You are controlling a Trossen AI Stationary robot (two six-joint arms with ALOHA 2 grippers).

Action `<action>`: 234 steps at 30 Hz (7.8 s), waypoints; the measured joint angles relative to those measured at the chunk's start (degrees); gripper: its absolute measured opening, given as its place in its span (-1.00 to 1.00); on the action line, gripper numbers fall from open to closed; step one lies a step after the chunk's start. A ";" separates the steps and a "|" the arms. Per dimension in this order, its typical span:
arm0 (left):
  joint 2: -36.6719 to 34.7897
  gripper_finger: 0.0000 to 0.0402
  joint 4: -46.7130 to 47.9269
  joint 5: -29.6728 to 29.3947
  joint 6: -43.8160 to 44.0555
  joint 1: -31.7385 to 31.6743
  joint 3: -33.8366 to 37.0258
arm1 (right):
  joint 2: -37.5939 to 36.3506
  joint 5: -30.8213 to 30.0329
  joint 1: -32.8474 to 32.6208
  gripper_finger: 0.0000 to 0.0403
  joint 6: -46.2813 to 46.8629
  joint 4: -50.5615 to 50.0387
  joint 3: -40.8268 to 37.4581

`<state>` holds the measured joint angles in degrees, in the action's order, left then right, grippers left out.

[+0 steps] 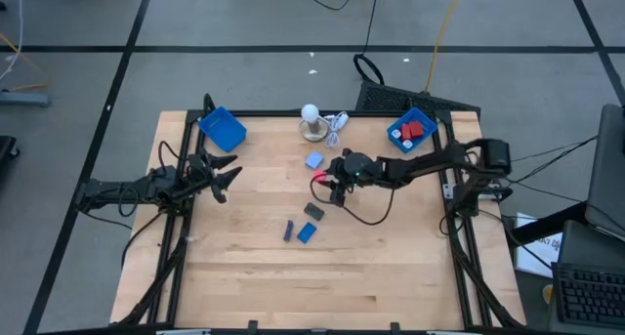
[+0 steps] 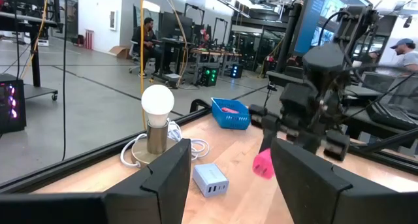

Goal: Pick & Place Office items
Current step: Put the pink charger adapter into the right blue bin, then adjust the right blue bin

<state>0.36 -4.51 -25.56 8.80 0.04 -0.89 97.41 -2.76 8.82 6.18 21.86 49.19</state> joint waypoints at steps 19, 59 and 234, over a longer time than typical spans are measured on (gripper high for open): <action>0.01 0.07 0.00 0.01 0.00 0.01 0.00 | -21.64 0.00 -0.98 -0.27 5.79 -12.73 0.00; 0.01 0.07 0.00 0.00 0.00 0.01 0.00 | -24.83 33.04 -16.65 -0.28 -0.28 -15.23 0.00; 0.02 0.07 0.00 0.02 0.00 0.02 0.00 | -24.94 -27.31 21.20 -0.15 15.51 -16.62 -20.96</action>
<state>0.38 -4.51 -25.54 8.80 0.05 -0.89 72.47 -30.07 30.02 21.69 5.24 28.23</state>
